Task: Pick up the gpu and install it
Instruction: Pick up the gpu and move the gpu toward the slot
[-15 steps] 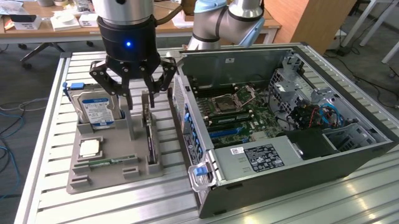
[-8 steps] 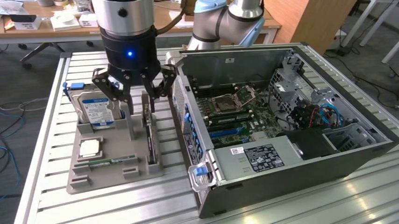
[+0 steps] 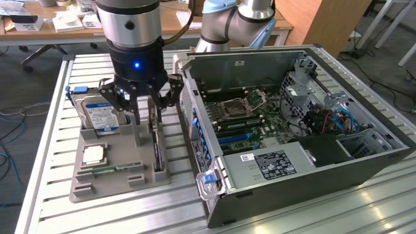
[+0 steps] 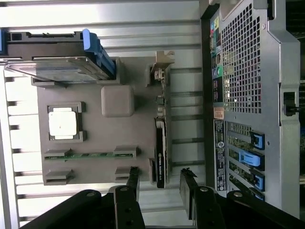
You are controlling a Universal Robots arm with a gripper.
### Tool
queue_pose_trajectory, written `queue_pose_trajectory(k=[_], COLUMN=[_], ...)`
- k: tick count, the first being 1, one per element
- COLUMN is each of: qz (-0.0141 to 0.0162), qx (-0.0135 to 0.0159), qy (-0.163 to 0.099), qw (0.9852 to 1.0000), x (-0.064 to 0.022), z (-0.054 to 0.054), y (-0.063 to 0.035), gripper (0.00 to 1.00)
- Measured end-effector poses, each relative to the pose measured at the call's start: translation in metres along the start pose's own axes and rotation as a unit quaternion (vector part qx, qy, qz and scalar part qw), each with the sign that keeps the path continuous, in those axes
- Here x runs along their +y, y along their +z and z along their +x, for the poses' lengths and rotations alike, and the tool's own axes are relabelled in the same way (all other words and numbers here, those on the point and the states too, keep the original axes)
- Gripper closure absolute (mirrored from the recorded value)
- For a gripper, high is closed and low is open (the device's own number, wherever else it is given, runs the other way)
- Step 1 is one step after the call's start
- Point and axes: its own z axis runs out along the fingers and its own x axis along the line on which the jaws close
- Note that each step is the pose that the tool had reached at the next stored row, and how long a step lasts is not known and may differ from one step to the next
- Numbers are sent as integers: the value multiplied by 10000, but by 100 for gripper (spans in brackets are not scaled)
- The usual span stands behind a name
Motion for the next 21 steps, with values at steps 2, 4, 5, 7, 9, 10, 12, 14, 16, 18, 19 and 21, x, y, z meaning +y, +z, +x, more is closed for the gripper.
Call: queue_pose_trajectory(k=[2,4,5,7,9,10,12,14,16,18,19,21], qz=[0,0,0,-1,0,0,1,0,0,-1,-3,-6], qx=[1,0,0,-1,0,0,0,0,0,0,1,0], qy=[0,0,0,1,0,0,0,0,0,0,0,0], qw=[10000,10000,10000,10000,10000,10000,10000,10000,10000,10000,10000,10000], x=[0,0,0,4,29,47,92,139,176,185,185,185], z=[0,0,0,1,3,4,7,11,14,15,15,16], y=[10,10,10,12,14,15,18,22,24,25,26,47], gripper=[53,53,53,53,53,53,53,53,53,53,53,53])
